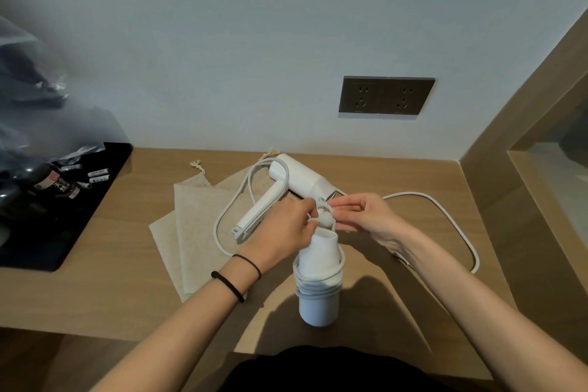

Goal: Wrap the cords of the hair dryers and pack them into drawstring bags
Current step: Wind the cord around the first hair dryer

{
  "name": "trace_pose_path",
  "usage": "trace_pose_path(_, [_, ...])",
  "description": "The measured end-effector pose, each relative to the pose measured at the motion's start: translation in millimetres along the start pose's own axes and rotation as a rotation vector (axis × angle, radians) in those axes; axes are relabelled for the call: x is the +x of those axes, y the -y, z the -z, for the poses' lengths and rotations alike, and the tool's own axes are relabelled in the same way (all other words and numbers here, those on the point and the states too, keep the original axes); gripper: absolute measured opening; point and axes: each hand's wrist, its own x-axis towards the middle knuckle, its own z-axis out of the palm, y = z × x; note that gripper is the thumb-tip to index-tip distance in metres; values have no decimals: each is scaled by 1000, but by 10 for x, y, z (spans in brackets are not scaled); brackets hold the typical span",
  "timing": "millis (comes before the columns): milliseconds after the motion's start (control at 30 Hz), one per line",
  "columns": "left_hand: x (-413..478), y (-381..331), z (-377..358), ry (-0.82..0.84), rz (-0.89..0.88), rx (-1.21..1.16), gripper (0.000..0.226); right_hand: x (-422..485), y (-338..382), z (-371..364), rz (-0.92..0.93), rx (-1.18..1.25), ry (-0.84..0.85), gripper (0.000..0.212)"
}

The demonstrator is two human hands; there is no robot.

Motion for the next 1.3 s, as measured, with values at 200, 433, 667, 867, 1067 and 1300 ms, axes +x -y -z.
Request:
trace_pose_path(200, [-18, 3, -27, -5, 67, -66, 12, 12, 4, -10, -51, 107, 17, 23])
trace_pose_path(433, [39, 4, -73, -14, 104, -90, 15, 0, 29, -23, -52, -35, -33, 34])
trace_pose_path(667, [28, 13, -124, -26, 82, -60, 12, 45, -5, -8, -5, -143, -56, 41])
trace_pose_path(867, [44, 24, -141, -38, 57, -23, 15, 42, 13, -28, 25, -175, -61, 35])
trace_pose_path(1067, [55, 62, -200, -39, 174, -163, 13, 44, 1, 5, 45, -176, -70, 38])
trace_pose_path(1300, [-25, 100, -393, -161, 448, -618, 18, 97, -25, 116, -36, -180, 32, 34])
